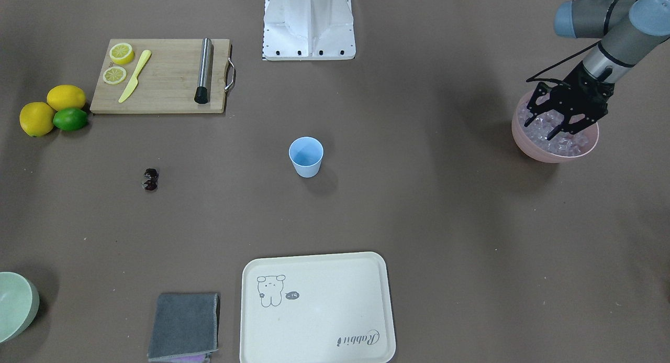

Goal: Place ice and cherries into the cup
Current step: 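Lower the left gripper into the pink bowl of ice cubes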

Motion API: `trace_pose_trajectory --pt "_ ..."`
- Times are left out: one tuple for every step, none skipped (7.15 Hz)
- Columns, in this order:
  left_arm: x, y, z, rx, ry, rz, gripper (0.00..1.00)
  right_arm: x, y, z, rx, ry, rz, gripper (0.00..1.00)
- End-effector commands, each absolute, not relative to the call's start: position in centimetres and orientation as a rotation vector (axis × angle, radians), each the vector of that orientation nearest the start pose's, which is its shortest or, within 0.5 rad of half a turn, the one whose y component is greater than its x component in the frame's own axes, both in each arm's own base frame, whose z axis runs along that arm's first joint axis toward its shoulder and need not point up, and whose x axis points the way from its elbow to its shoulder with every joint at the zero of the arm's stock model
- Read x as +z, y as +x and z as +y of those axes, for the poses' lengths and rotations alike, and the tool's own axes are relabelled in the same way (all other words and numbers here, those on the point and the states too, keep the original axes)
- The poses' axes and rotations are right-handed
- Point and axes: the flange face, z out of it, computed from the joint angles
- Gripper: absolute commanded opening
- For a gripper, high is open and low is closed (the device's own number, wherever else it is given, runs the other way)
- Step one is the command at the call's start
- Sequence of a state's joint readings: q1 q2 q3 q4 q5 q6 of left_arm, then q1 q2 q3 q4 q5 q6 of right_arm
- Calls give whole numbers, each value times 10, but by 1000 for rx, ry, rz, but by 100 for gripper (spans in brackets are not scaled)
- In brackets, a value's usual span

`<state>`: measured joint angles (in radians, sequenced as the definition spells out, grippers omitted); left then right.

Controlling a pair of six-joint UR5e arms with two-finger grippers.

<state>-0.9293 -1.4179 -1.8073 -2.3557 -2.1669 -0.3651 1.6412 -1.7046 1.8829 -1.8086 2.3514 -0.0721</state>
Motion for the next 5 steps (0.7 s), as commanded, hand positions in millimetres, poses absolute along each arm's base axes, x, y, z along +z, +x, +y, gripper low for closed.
trace_pose_trajectory --pt "525 214 -409 519 472 906 63 592 93 -418 23 -4 -781 100" --pt "523 216 -411 521 477 908 63 592 93 -417 22 -3 -781 100" --pt "521 217 -413 522 480 909 63 593 94 -416 24 -4 -781 100" --pt "522 217 -412 523 478 909 63 593 94 -416 24 -4 -781 100" --pt "522 217 -412 523 477 910 63 593 94 -416 24 -4 -781 100"
